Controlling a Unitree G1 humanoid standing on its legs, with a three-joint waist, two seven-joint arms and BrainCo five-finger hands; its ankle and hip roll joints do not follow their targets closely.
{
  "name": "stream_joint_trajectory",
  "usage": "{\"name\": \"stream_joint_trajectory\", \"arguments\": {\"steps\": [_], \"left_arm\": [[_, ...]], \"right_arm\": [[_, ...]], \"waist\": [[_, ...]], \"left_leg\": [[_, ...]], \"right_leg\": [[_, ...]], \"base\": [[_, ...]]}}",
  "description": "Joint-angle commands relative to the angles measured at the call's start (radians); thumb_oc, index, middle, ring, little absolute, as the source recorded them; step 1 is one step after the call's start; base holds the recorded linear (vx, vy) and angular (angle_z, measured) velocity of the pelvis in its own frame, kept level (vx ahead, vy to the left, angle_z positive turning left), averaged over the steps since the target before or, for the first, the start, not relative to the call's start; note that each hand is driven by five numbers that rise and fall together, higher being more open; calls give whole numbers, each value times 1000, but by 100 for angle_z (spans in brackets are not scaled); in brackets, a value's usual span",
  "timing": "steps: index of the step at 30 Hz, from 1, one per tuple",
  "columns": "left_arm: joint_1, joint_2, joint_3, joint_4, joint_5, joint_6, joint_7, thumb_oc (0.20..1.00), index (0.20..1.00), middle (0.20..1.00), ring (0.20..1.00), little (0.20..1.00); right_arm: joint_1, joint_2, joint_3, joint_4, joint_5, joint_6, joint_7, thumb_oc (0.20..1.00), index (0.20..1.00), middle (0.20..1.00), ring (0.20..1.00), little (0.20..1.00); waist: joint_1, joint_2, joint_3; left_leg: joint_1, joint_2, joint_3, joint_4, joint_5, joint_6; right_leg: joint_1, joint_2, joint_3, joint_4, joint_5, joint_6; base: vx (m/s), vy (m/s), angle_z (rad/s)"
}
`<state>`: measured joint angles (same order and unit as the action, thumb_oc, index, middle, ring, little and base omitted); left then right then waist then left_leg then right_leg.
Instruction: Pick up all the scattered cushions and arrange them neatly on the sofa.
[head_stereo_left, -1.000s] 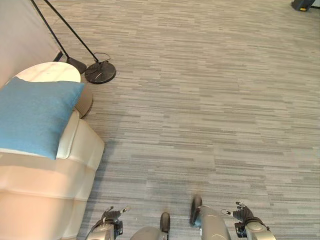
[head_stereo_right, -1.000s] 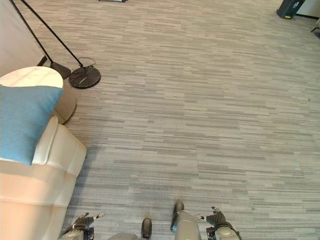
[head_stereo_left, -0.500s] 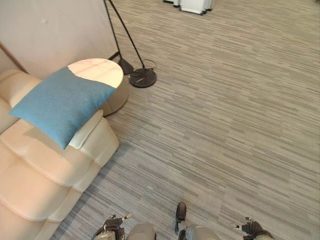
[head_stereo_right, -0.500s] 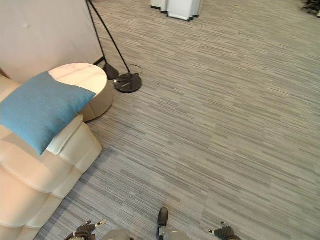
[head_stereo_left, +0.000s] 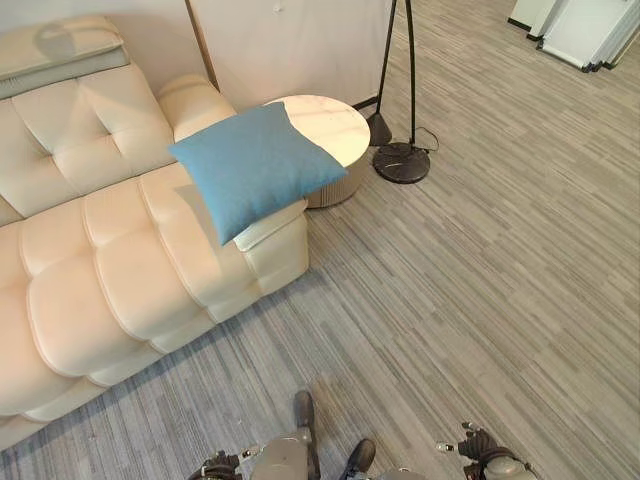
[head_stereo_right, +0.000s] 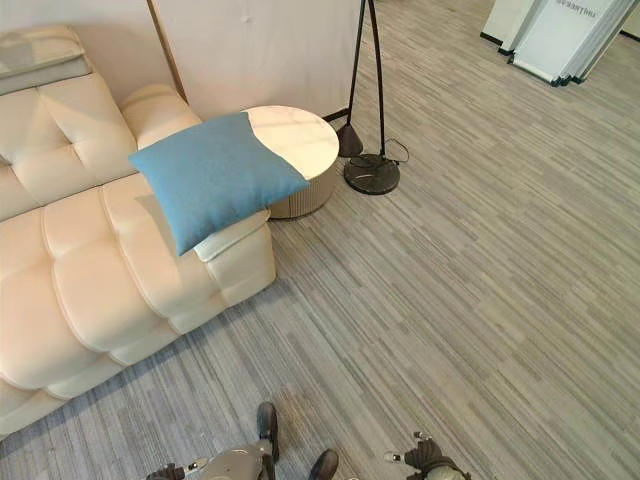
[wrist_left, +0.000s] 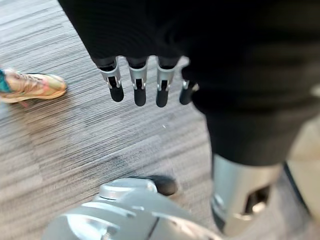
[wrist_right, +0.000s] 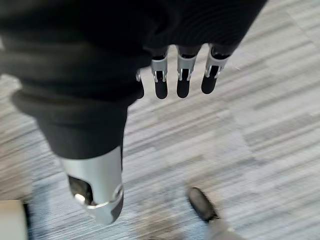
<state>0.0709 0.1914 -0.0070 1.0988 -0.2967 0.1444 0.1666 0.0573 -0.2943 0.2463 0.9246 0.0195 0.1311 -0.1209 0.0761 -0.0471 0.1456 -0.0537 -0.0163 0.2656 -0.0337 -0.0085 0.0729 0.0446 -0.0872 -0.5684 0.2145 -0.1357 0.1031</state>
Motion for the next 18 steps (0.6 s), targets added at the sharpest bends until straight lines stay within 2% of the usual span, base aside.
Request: {"name": "stream_joint_trajectory", "arguments": {"steps": [1,2,3,5,6,7,8,9,10,11,13,14,16,18], "left_arm": [[-32,55,-44,-69,-3,-10,22,1000,1000,1000,1000,1000],[-32,55,-44,-69,-3,-10,22,1000,1000,1000,1000,1000],[-47,55,-54,-73,-11,-15,26,1000,1000,1000,1000,1000],[-56,52,-64,-86,-17,-19,28,1000,1000,1000,1000,1000],[-56,51,-64,-86,-17,-19,28,1000,1000,1000,1000,1000],[-58,51,-69,-94,-20,-22,28,1000,1000,1000,1000,1000],[-60,50,-78,-104,-17,-23,25,1000,1000,1000,1000,1000],[-61,50,-78,-104,-17,-23,25,1000,1000,1000,1000,1000],[-66,51,-78,-100,-12,-25,23,1000,1000,1000,1000,1000],[-70,56,-76,-102,-6,-27,20,1000,1000,1000,1000,1000],[-84,62,-78,-99,11,-33,10,1000,1000,1000,1000,1000],[-82,61,-78,-104,8,-35,9,1000,1000,1000,1000,1000],[-75,49,-79,-99,5,-36,7,1000,1000,1000,1000,1000],[-70,43,-81,-97,-6,-37,6,1000,1000,1000,1000,1000]], "right_arm": [[-47,3,-28,-49,-13,-8,2,1000,1000,1000,1000,1000],[-47,3,-28,-49,-13,-8,2,1000,1000,1000,1000,1000],[-54,10,-25,-45,-9,-6,0,1000,1000,1000,1000,1000],[-51,11,-24,-36,-3,-5,0,1000,1000,1000,1000,1000],[-51,11,-24,-36,-3,-5,0,1000,1000,1000,1000,1000],[-51,9,-24,-34,2,-4,0,1000,1000,1000,1000,1000],[-50,7,-24,-25,5,-1,-1,1000,1000,1000,1000,1000],[-50,7,-24,-24,5,-1,-1,1000,1000,1000,1000,1000],[-48,9,-26,-16,11,-2,0,1000,1000,1000,1000,1000],[-45,8,-29,-12,11,-1,2,1000,1000,1000,1000,1000],[-33,4,-39,-12,7,4,5,1000,1000,1000,1000,1000],[-31,2,-41,-15,1,4,5,1000,1000,1000,1000,1000],[-22,1,-38,4,-2,-1,12,1000,1000,1000,1000,1000],[-18,-8,-37,3,4,-7,18,1000,1000,1000,1000,1000]], "waist": [[9,-44,71],[10,-45,71],[-9,-25,90],[-15,-3,100],[-15,-2,99],[-17,6,106],[-26,9,114],[-25,10,113],[-35,7,117],[-37,1,117],[-54,-12,116],[-58,-13,113],[-63,-11,82],[-73,-4,65]], "left_leg": [[23,-83,-108,-53,-2,-3],[22,-85,-107,-53,-3,-3],[48,-73,-139,-54,-16,0],[60,-55,-169,-54,-3,-4],[58,-54,-169,-54,-3,-5],[70,-49,-187,-54,-3,-8],[90,-50,-216,-54,-9,-14],[90,-49,-215,-54,-9,-15],[101,-54,-235,-54,-14,-19],[108,-61,-249,-54,-17,-25],[131,-69,-286,-54,-36,-40],[142,-70,-295,-54,-46,-43],[185,-55,-317,-39,-88,-50],[192,-30,-325,22,-118,-69]], "right_leg": [[-53,-124,224,337,123,28],[-56,-126,226,341,122,29],[-154,-78,324,376,68,2],[-215,-31,370,296,27,-30],[-216,-30,369,294,28,-31],[-227,-11,395,222,30,-32],[-233,40,476,34,76,-17],[-232,42,477,30,79,-17],[-249,76,551,-84,121,-2],[-263,86,595,-162,161,13],[-267,79,590,-302,229,40],[-267,73,568,-302,238,43],[-220,69,549,-302,256,20],[-192,75,528,-278,232,5]], "base": [[255,198,76],[175,82,117],[123,17,112],[140,-26,89],[133,-47,68],[209,-93,62],[209,-92,46],[233,-119,39],[187,-101,51],[254,-138,60],[361,-217,72],[589,-331,99],[564,-319,76],[429,-299,26]]}}
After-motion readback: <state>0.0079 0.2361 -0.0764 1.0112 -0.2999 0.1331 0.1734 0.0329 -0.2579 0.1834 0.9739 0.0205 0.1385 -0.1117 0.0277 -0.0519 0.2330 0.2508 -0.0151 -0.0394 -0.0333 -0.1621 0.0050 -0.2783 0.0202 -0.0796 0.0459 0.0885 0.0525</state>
